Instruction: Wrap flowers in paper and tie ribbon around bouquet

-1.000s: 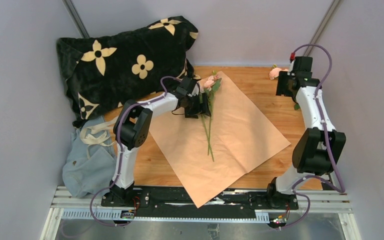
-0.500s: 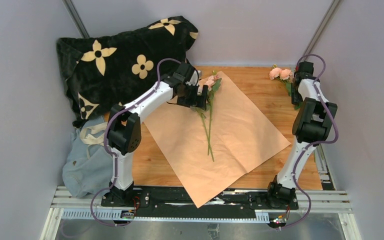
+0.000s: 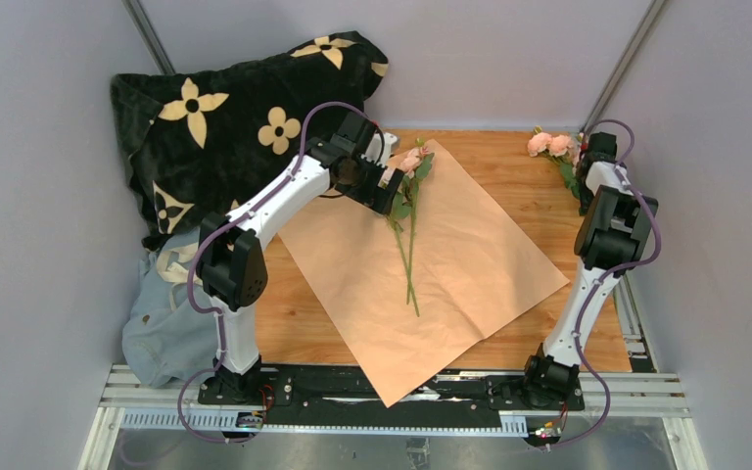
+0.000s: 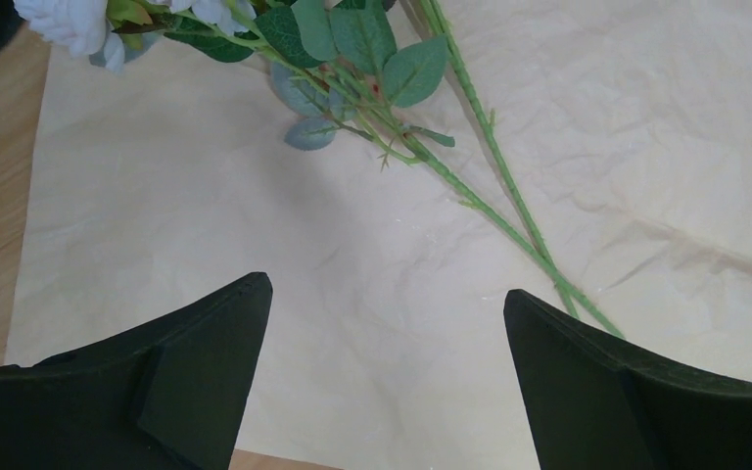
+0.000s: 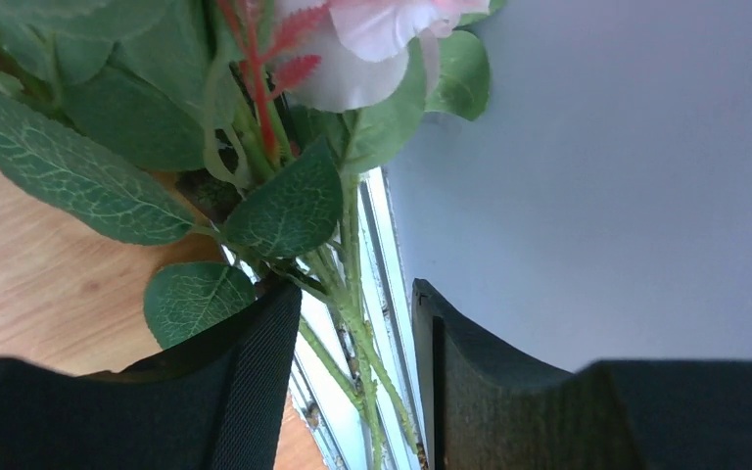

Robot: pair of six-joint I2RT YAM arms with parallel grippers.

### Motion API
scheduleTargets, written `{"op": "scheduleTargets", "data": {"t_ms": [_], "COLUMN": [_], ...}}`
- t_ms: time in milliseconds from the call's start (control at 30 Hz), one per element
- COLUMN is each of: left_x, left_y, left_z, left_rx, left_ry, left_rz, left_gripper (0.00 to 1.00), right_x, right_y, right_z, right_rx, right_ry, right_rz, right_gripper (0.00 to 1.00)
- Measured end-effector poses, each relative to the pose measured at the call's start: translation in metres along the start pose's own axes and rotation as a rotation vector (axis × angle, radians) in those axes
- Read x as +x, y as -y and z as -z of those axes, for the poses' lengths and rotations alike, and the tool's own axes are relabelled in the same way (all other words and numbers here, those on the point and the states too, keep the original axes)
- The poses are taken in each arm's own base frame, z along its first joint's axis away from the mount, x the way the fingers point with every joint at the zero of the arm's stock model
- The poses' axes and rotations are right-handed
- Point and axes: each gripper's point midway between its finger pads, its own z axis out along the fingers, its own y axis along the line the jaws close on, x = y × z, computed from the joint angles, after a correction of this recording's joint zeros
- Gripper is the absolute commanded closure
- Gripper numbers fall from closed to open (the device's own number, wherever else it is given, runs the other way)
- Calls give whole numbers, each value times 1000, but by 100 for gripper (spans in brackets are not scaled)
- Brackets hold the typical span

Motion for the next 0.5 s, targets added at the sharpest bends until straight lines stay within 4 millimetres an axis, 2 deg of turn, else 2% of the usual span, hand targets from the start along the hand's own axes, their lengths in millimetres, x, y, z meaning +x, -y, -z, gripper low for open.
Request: {"op": "scheduleTargets", "data": {"t_ms": [100,200,233,433,500], "left_x": [-5,-8,-8,-7,-7], "left_y": [1,3,4,6,5], "left_z": [3,5,6,6,6], "left_rx": [6,16,21,32,32], "left_ry": [11,18,19,12,11], "left_rz": [-11,-18,-21,-27,-28], "left_gripper": [0,0,0,0,0], "right_x": [1,0,-1,-4,-6], "right_y": [-1,0,0,-5,-4], "right_z": [-4,-4,-5,-17,-18], "right_rx": [2,2,1,-1,7], "right_ry": [-3,1,5,20,27], "right_rz": [8,11,14,42,55], "right_gripper": [52,59,63,100,100]}}
